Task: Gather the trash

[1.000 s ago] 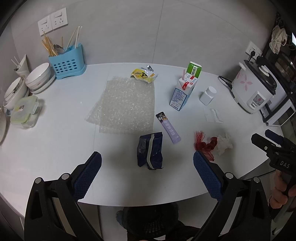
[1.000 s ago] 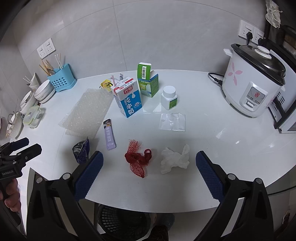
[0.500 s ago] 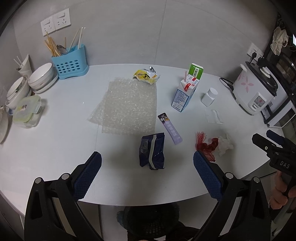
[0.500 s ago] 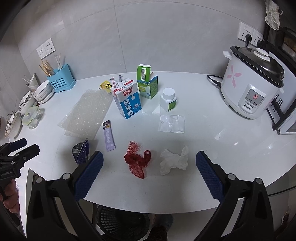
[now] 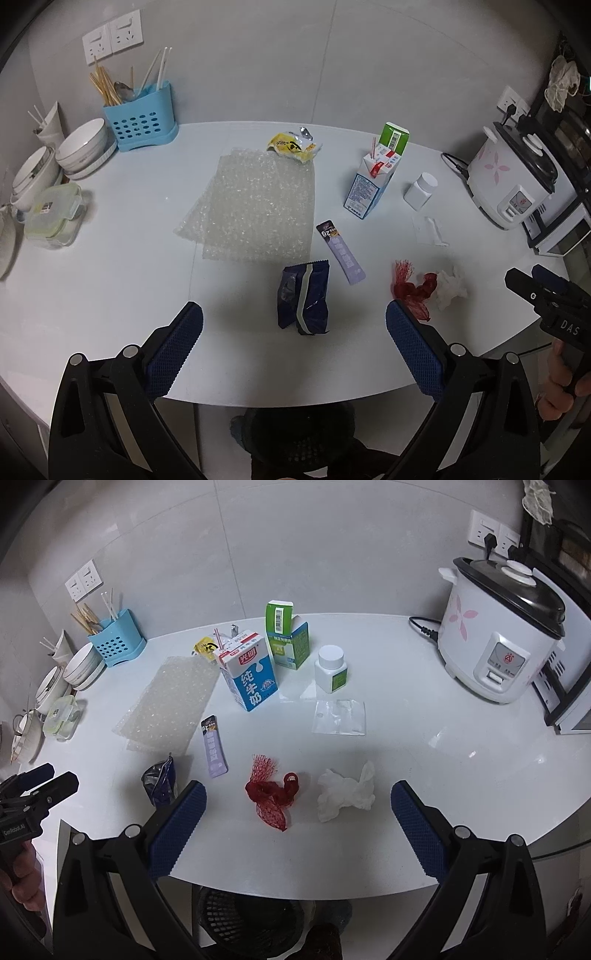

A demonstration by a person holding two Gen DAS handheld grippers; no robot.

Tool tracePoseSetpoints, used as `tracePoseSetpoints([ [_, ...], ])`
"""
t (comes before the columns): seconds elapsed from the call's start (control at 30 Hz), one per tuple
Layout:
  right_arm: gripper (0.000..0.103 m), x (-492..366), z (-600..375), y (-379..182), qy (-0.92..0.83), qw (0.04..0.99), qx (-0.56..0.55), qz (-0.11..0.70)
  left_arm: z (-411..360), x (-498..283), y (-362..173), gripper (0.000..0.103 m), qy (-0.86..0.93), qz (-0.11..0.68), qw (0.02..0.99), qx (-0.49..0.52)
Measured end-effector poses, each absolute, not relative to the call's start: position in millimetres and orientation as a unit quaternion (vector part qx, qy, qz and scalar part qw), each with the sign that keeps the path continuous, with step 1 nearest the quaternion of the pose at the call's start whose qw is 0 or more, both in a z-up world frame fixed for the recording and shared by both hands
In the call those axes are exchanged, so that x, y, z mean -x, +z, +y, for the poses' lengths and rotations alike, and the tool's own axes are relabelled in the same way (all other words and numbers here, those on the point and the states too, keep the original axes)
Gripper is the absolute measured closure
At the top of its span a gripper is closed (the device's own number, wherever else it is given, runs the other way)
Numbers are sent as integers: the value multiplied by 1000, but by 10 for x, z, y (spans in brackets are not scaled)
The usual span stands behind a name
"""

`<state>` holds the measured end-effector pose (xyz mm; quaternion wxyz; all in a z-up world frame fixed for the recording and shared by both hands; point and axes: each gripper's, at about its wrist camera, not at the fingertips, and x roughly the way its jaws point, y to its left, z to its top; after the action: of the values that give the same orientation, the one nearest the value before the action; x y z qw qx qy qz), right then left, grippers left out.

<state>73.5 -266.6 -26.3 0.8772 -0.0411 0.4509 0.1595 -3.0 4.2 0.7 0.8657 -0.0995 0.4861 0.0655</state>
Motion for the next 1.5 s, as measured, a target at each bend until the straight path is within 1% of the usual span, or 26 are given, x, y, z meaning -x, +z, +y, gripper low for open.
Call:
tracePoseSetpoints([
  [0.33, 7, -709, -2577, -216, 161, 876, 56, 450, -16, 1, 21, 6, 56, 487, 865, 101],
  [1.5, 7, -653, -2480, -105, 171, 882, 49, 437, -24, -6, 139, 6, 46, 474, 874, 97],
])
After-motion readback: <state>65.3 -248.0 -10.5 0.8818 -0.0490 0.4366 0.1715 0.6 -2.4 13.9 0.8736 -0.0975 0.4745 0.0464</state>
